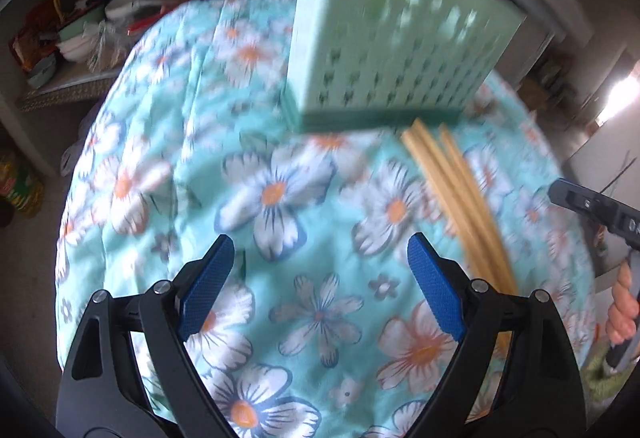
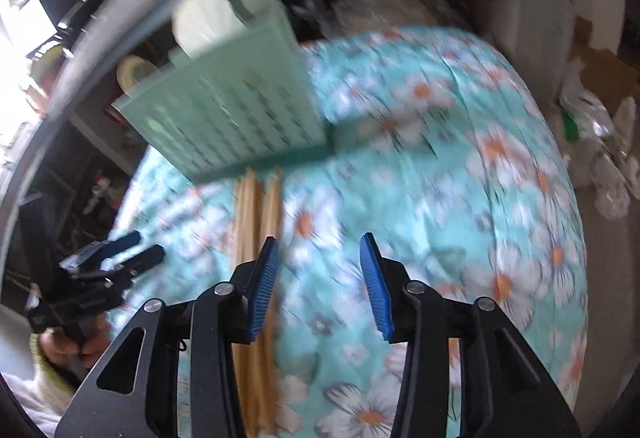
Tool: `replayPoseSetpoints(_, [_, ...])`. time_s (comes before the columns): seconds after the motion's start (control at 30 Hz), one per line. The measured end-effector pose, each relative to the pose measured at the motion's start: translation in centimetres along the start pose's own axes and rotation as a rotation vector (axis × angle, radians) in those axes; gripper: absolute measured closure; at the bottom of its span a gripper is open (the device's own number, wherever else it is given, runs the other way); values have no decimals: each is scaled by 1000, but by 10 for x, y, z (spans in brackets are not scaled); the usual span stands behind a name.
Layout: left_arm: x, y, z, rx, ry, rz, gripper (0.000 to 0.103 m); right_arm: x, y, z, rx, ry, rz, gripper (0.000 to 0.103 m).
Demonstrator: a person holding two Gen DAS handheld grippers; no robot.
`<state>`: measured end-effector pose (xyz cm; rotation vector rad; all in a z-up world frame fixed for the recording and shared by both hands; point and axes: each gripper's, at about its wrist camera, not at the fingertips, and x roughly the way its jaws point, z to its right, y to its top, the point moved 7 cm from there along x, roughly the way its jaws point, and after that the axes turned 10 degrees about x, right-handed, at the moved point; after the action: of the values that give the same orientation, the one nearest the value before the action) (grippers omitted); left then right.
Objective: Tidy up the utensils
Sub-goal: 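Move both open tools down to the wooden chopsticks beside the holder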
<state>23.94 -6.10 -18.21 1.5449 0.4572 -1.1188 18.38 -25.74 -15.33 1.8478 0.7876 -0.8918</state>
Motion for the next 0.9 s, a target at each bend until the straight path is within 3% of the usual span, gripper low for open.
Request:
replayPoseSetpoints(0.13, [16,-13,8,51,125,-76,16,13,-18,9,-68,-133,8,35])
replayPoseSetpoints(0.27, [21,-17,13,81,197,-84,8,20,-23,20,-58,-150,17,18])
replayPoseSetpoints(0.43, [19,-19,13,68,204,-82,8,28,-27,24,-59,-134,10,6])
replayPoseSetpoints(0.9, [16,-22,11,37,206,-81,8,30,-36,22,-137,-103,2,6])
